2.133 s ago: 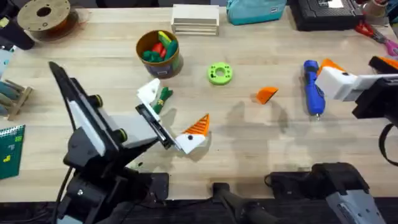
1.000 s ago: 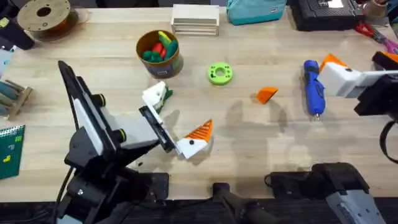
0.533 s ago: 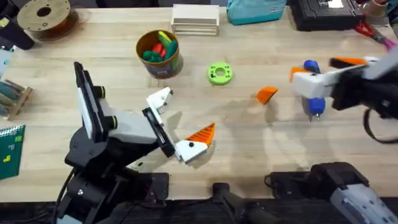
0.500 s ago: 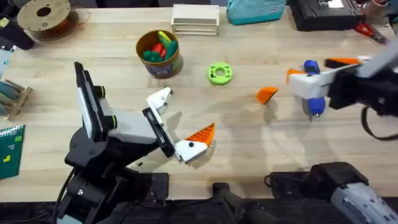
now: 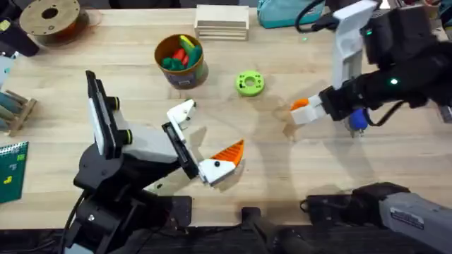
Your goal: Pick up the gripper from the table and insert it into the empty holder that is missing its gripper. Then pick up a screw, insert it into the mounting hole, and use the screwdriver to tighten it. Finally, clean up the table by picking up the vegetable and placing it into the bucket.
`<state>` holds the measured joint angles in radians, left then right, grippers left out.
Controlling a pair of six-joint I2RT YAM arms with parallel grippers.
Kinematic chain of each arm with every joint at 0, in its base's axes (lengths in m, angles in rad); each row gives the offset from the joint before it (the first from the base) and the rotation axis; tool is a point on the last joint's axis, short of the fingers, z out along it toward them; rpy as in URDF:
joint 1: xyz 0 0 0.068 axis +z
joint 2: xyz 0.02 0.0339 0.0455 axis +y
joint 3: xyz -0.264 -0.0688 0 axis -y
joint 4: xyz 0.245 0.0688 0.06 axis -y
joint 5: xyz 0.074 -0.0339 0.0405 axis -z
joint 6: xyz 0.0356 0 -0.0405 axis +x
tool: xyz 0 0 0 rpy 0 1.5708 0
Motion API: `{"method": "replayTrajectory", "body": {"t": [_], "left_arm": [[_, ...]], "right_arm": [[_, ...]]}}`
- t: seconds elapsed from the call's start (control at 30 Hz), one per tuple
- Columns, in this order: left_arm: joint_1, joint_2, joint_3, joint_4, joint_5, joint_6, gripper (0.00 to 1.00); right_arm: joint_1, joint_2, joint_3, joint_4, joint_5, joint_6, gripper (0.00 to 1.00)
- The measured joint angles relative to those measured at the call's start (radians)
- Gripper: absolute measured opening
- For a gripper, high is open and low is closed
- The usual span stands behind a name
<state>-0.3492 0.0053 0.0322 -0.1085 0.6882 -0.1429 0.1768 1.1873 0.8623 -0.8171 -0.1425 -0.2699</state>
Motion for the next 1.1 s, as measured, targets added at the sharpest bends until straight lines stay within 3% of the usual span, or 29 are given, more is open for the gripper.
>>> {"method": "replayTrajectory", "body": {"t": [0.27, 0.37, 0.47, 0.5, 0.87, 0.97, 1.0, 1.1], "left_arm": [[0.000, 0.000, 0.000, 0.000, 0.000, 0.000, 0.987], [0.000, 0.000, 0.000, 0.000, 0.000, 0.000, 0.986], [0.000, 0.000, 0.000, 0.000, 0.000, 0.000, 0.987], [0.000, 0.000, 0.000, 0.000, 0.000, 0.000, 0.987], [0.000, 0.000, 0.000, 0.000, 0.000, -0.001, 0.986], [0.000, 0.000, 0.000, 0.000, 0.000, -0.001, 0.986], [0.000, 0.000, 0.000, 0.000, 0.000, -0.001, 0.986], [0.000, 0.000, 0.000, 0.000, 0.000, -0.001, 0.987]], "right_arm": [[0.000, 0.101, 0.000, 0.058, 0.007, -0.025, 0.989], [0.000, 0.120, 0.000, 0.061, 0.012, -0.057, 0.857], [0.000, 0.139, 0.000, 0.064, 0.014, -0.081, 0.640], [0.000, 0.148, 0.000, 0.070, 0.015, -0.091, 0.508], [0.000, 0.148, 0.000, 0.100, 0.015, -0.102, 0.286], [0.000, 0.148, 0.000, 0.103, 0.015, -0.106, 0.142], [0.000, 0.148, 0.001, 0.106, 0.015, -0.103, 0.045], [0.000, 0.148, 0.010, 0.083, 0.015, -0.105, 0.021]]}}
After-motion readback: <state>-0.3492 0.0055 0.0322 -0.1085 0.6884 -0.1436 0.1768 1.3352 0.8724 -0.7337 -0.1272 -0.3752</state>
